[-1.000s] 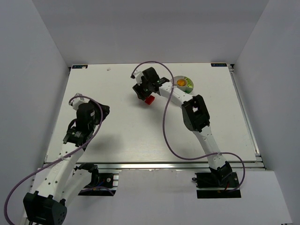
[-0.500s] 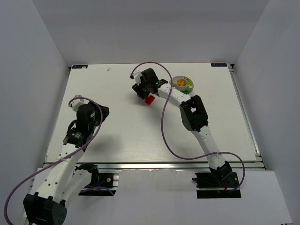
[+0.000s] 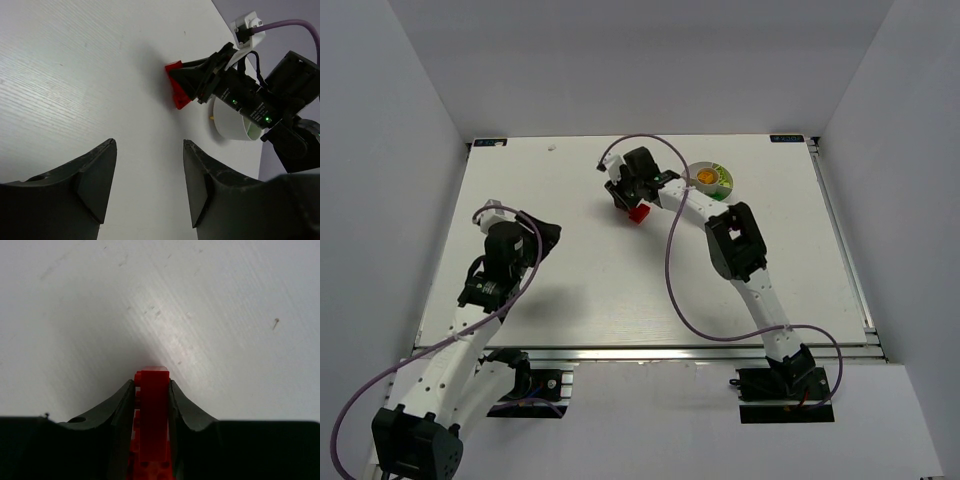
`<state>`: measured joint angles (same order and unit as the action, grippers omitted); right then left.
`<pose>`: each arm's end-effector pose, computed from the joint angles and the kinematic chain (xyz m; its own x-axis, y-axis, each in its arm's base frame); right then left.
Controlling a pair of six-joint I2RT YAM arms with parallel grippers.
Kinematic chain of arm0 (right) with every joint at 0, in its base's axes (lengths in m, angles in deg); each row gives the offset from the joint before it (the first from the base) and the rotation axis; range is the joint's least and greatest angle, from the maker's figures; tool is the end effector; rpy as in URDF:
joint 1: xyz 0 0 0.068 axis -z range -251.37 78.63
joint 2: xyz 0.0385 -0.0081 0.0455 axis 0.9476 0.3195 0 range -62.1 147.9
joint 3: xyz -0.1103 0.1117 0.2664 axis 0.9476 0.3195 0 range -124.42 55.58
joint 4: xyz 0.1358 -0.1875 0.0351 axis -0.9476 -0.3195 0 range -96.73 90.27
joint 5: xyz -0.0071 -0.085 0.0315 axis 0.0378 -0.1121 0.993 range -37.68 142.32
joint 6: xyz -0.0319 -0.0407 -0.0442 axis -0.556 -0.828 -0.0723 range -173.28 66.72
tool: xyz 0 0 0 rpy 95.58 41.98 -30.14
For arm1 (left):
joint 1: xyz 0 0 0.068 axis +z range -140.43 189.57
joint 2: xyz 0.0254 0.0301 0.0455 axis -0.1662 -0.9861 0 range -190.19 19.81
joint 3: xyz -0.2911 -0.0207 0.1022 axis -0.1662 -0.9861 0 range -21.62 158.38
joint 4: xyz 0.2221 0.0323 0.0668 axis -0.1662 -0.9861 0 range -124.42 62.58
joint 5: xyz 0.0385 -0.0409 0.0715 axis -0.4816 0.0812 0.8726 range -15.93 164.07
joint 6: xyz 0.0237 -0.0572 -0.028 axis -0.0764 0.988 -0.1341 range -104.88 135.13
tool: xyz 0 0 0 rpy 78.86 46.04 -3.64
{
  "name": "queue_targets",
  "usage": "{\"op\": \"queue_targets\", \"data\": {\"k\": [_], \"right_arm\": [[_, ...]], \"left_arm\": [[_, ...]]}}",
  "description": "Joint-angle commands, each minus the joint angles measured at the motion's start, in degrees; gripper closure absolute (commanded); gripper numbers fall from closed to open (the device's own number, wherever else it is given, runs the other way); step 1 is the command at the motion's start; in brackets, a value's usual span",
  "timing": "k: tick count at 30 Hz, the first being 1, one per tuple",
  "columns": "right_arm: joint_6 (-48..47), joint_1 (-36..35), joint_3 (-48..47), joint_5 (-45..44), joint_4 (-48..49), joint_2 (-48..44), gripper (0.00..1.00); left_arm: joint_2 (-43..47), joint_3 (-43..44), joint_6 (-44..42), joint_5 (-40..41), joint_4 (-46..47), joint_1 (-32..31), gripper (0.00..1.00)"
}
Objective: Sort the legos into containers by color
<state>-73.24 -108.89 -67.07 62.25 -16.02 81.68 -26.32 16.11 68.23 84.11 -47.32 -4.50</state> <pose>0.4602 0.3652 0.1922 -0.2110 -0.5862 -0.7822 -0.8306 0.5294 -0.1727 0.1437 -0.0262 0.2982 -0.3484 -0.7245 -0.5947 -0.3135 0.6880 -0.6545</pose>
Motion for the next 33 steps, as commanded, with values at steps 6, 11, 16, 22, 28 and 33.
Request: {"op": "queue_targets", "data": {"k": [6, 11, 16, 22, 28, 33], "right_arm": [[1.6, 6.56, 14.88, 34.49, 2.5, -25.89, 1.0], [0.29, 10.62, 24.54, 53.06, 2.76, -35.14, 1.0], [-6.31, 10.89, 39.91, 54.23, 6.08, -47.36, 1.0], [-10.18, 10.89, 45.65, 52.73, 5.66, -54.22, 1.0], [-10.97, 10.89, 48.82, 50.89, 5.31, -56.51, 1.0], [-9.57, 10.89, 49.88, 50.1, 6.97, -57.12, 1.0]], "left_arm": [[-3.44, -3.19, 2.62, -16.01, 18.55, -0.17, 0.31], [-8.79, -1.53, 4.81, -23.83, 25.61, -0.26, 0.3], [-15.2, 2.07, 7.1, -30.51, 31.32, -2.19, 0.3], [-20.05, 5.68, 9.47, -33.42, 38.09, -7.55, 0.29], [-23.65, 7.0, 11.32, -32.98, 41.7, -12.74, 0.3], [-25.76, 7.35, 11.85, -31.93, 40.91, -15.9, 0.33]]}}
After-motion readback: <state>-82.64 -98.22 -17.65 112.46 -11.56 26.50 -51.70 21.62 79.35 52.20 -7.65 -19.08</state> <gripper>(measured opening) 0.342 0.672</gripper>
